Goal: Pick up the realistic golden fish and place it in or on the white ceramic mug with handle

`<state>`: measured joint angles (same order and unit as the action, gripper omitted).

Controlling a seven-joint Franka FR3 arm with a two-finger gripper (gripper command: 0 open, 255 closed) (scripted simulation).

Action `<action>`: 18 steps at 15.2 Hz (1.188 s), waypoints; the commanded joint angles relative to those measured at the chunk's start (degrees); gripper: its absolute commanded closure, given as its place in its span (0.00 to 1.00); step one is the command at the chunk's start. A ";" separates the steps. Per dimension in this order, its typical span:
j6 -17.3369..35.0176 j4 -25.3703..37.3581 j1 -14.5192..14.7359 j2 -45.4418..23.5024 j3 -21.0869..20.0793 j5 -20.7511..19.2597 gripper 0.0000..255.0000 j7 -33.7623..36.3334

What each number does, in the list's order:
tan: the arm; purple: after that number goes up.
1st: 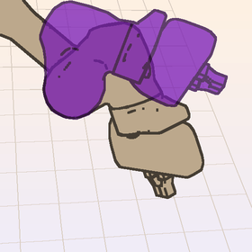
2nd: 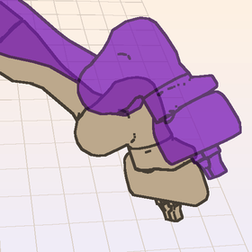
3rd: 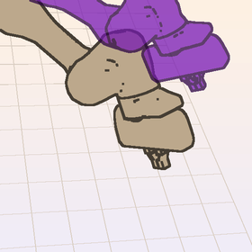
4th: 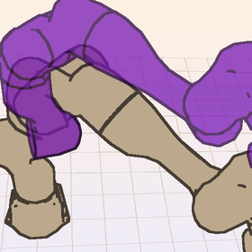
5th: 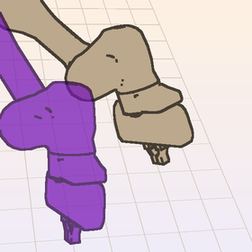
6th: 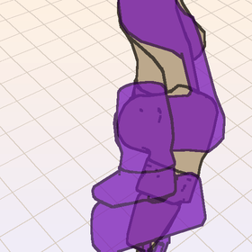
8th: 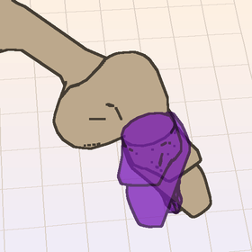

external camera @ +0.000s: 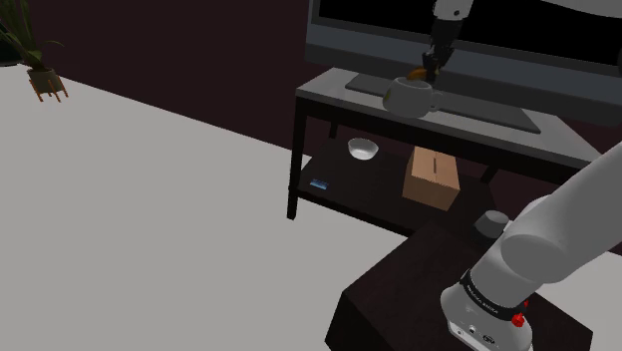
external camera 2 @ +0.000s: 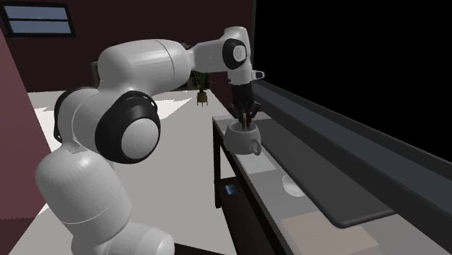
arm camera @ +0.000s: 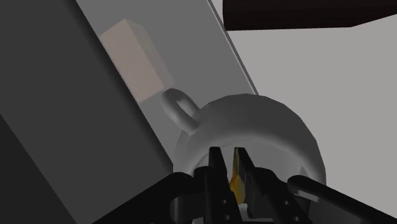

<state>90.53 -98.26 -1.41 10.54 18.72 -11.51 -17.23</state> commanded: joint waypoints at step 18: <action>-3.60 4.97 0.47 -1.30 -0.32 0.44 0.00 -0.19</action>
<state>89.29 -96.43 -1.03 10.09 18.46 -11.33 -17.07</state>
